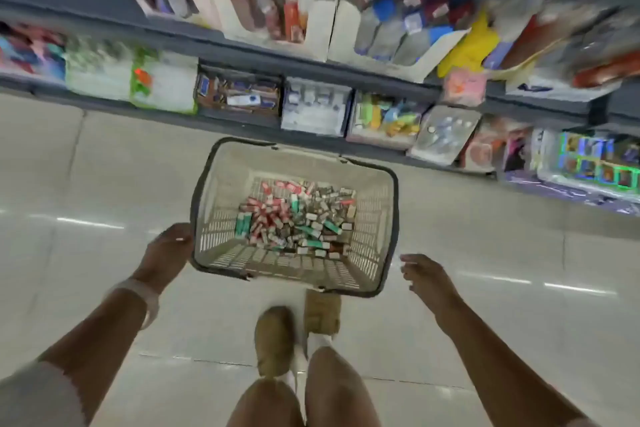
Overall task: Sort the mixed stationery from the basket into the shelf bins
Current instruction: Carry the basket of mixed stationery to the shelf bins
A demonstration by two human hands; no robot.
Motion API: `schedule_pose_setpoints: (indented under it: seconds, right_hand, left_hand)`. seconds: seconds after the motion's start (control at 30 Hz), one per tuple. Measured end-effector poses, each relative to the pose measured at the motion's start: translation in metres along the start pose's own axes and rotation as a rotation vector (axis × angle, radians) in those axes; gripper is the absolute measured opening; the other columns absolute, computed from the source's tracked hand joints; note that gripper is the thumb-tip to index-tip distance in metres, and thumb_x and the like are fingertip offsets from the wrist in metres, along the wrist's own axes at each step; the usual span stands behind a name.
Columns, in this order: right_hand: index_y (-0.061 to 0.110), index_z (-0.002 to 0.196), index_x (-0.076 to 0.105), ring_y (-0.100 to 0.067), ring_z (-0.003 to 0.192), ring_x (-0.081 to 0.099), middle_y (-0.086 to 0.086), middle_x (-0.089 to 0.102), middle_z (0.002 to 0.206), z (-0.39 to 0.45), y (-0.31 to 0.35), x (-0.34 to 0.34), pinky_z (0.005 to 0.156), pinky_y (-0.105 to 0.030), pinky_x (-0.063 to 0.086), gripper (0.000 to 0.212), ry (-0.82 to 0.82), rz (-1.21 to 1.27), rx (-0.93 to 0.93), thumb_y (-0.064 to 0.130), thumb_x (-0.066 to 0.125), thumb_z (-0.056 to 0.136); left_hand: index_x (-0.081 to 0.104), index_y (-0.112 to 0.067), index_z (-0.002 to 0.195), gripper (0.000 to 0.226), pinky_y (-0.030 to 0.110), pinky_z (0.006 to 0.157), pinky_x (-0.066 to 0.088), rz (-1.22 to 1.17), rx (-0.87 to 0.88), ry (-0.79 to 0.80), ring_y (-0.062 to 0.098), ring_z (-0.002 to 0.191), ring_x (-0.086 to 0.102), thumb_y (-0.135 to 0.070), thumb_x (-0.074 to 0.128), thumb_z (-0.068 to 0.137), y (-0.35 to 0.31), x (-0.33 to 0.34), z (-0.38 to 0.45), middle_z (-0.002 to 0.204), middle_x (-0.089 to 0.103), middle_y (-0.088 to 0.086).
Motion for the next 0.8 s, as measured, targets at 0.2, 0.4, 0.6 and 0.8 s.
schedule_pose_setpoints:
  seconds: [0.2, 0.4, 0.6, 0.8]
  right_hand:
    - [0.009, 0.131, 0.044, -0.028, 0.094, 0.056, -0.016, 0.056, 0.120, 0.139, -0.018, 0.028, 0.071, -0.028, 0.042, 0.042, -0.237, 0.015, -0.008, 0.015, 0.054, 0.091]
    - [0.018, 0.070, 0.054, -0.021, 0.058, 0.053, -0.007, 0.060, 0.067, 0.188, -0.033, 0.045, 0.066, -0.035, 0.045, 0.018, -0.337, 0.246, 0.009, 0.009, 0.058, 0.086]
    - [0.020, 0.068, 0.053, -0.017, 0.051, 0.054, -0.001, 0.057, 0.059, 0.132, -0.017, 0.018, 0.061, -0.033, 0.046, 0.021, -0.383, 0.291, -0.022, 0.013, 0.059, 0.086]
    - [0.019, 0.066, 0.052, -0.016, 0.051, 0.054, -0.003, 0.059, 0.061, -0.028, 0.048, -0.052, 0.061, -0.031, 0.045, 0.022, -0.418, 0.235, -0.067, 0.014, 0.060, 0.086]
  left_hand:
    - [0.048, 0.000, 0.123, 0.036, 0.043, 0.091, 0.044, 0.115, -0.001, -0.177, 0.042, 0.108, 0.054, -0.013, 0.051, 0.089, 0.021, 0.048, 0.123, 0.117, 0.056, 0.028]
    - [0.053, -0.013, 0.080, 0.023, 0.059, 0.076, 0.052, -0.051, 0.015, -0.247, 0.047, 0.086, 0.063, -0.035, 0.058, 0.078, 0.050, 0.059, 0.171, 0.093, 0.063, 0.031]
    - [0.055, -0.017, 0.069, 0.027, 0.036, 0.057, 0.054, -0.103, -0.003, -0.200, 0.027, 0.056, 0.060, -0.042, 0.059, 0.076, 0.045, 0.029, 0.127, 0.063, 0.058, 0.006]
    - [0.056, -0.006, 0.084, 0.024, 0.031, 0.061, 0.050, -0.175, -0.002, -0.201, 0.025, 0.057, 0.059, -0.029, 0.056, 0.089, -0.002, -0.073, -0.017, 0.065, 0.060, 0.007]
Point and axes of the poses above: each hand's wrist, its own z-axis towards the middle knuckle, its own x-axis out of the palm, y = z × x, the point moved 7 cm from there along z, towards the middle knuckle
